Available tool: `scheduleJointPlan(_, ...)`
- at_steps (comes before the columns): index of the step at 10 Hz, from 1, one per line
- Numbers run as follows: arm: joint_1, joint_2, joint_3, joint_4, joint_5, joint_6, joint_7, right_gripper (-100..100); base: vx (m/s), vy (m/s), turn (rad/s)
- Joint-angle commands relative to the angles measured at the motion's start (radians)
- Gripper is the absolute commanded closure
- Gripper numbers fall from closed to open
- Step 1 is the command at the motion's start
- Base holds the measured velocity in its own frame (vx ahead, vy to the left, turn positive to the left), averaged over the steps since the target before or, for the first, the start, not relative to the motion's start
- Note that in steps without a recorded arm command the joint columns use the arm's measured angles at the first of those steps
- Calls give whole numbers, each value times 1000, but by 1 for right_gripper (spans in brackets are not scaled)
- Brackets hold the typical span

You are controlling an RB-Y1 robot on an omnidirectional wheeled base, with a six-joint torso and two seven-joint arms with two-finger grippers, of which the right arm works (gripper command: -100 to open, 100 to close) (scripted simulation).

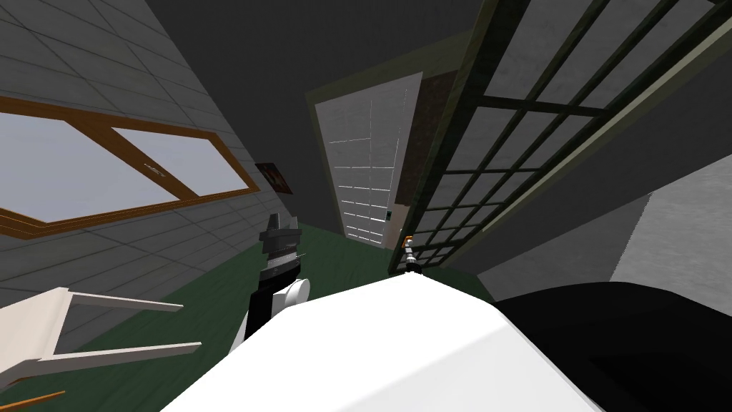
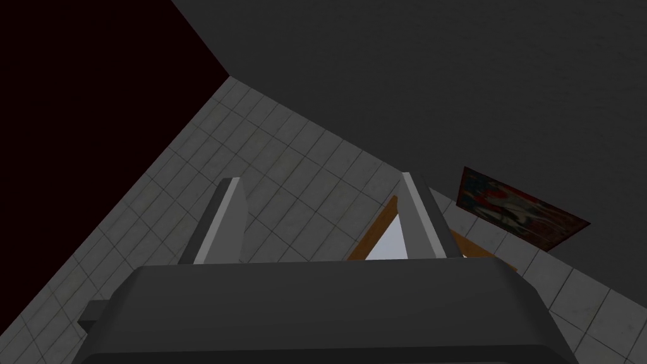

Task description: Pull the door open

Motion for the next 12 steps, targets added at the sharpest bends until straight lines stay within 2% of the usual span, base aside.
scheduleJointPlan(1, -10, -32, -20, 50, -12, -25, 1, 100, -8, 5, -6)
scheduleJointPlan(2, -10, -32, -20, 55, -12, -25, 1, 100, 5, 1, -4)
scheduleJointPlan(4, -11, -41, 9, 54, -38, -28, -60, 100, -34, -29, 60)
scheduleJointPlan(5, -11, -41, 9, 54, -38, -28, -74, 100, -38, -23, 43)
scheduleJointPlan(7, -12, -51, 43, 54, -67, -32, -139, 100, -48, -19, 59)
scheduleJointPlan(9, -12, -51, 43, 54, -67, -32, -153, 100, -32, -12, 20)
scheduleJointPlan(10, -13, -56, 61, 54, -82, -34, -193, 100, -30, -8, 34)
scheduleJointPlan(12, -13, -56, 61, 44, -82, -34, -193, 100, -14, -11, 24)
